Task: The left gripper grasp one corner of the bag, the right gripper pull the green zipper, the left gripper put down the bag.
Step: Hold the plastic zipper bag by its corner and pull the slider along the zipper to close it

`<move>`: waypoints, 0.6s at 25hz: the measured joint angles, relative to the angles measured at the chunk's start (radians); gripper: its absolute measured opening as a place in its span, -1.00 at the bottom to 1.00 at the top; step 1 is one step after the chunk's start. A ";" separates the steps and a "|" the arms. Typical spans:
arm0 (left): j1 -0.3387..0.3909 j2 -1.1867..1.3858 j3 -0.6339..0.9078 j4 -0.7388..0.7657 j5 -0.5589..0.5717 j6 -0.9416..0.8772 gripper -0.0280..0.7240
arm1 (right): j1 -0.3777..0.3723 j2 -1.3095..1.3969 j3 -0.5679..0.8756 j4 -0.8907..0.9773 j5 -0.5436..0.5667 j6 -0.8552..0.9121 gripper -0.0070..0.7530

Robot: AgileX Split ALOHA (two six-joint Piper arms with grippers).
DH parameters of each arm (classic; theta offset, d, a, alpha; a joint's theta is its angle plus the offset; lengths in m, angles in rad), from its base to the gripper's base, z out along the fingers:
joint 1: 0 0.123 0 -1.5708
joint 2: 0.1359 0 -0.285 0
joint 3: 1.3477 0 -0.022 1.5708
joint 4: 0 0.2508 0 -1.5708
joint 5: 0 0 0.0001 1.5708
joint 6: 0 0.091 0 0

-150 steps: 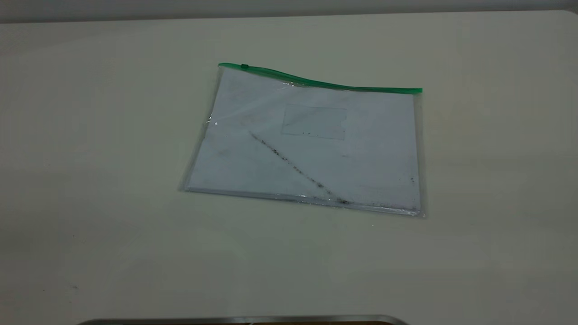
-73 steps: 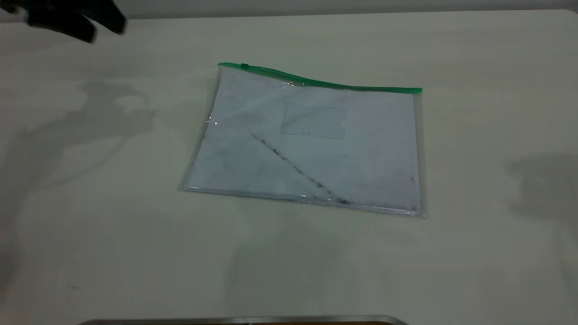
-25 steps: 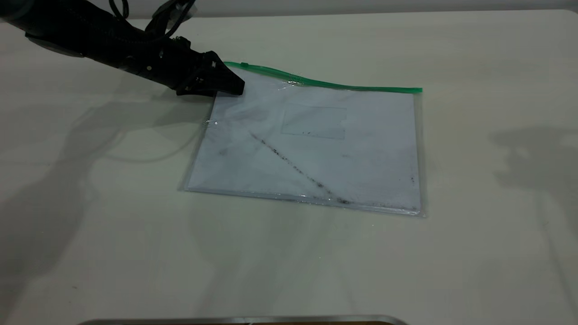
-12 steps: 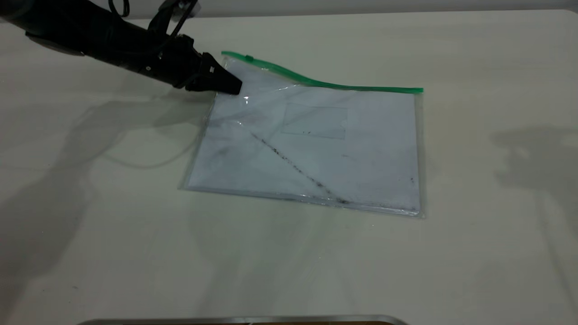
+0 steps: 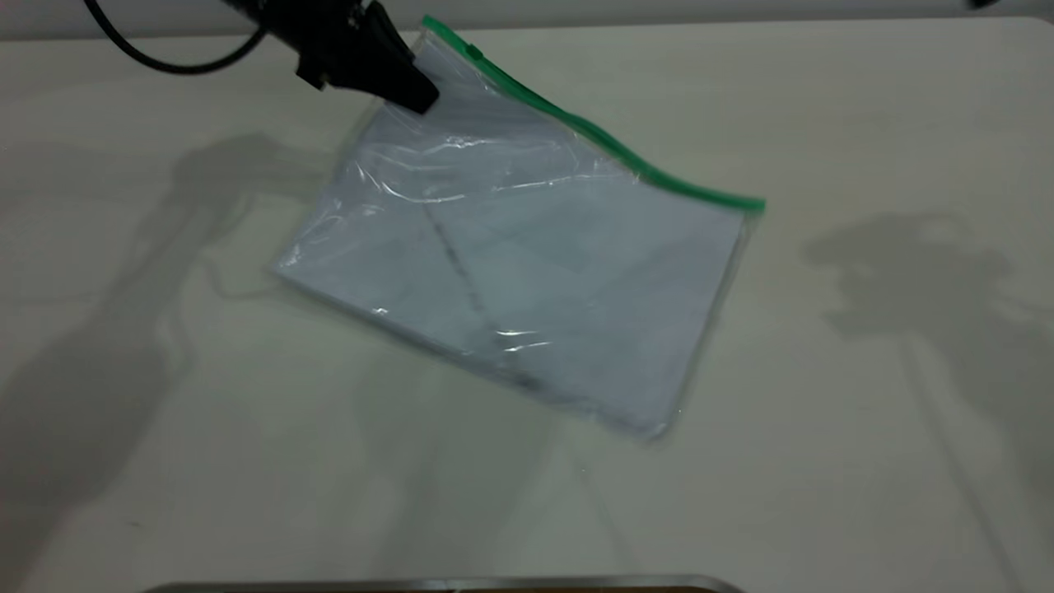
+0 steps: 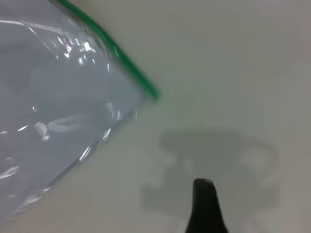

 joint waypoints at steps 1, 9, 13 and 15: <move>-0.011 0.000 -0.028 0.025 0.016 0.002 -0.78 | 0.016 0.026 -0.014 0.020 0.000 -0.025 0.54; -0.114 0.001 -0.115 0.121 0.036 0.076 -0.79 | 0.134 0.250 -0.184 0.225 -0.002 -0.251 0.54; -0.159 0.006 -0.119 0.131 0.019 0.134 -0.79 | 0.154 0.349 -0.269 0.376 0.027 -0.391 0.54; -0.177 0.010 -0.119 0.132 0.002 0.161 -0.79 | 0.156 0.390 -0.302 0.456 0.058 -0.469 0.54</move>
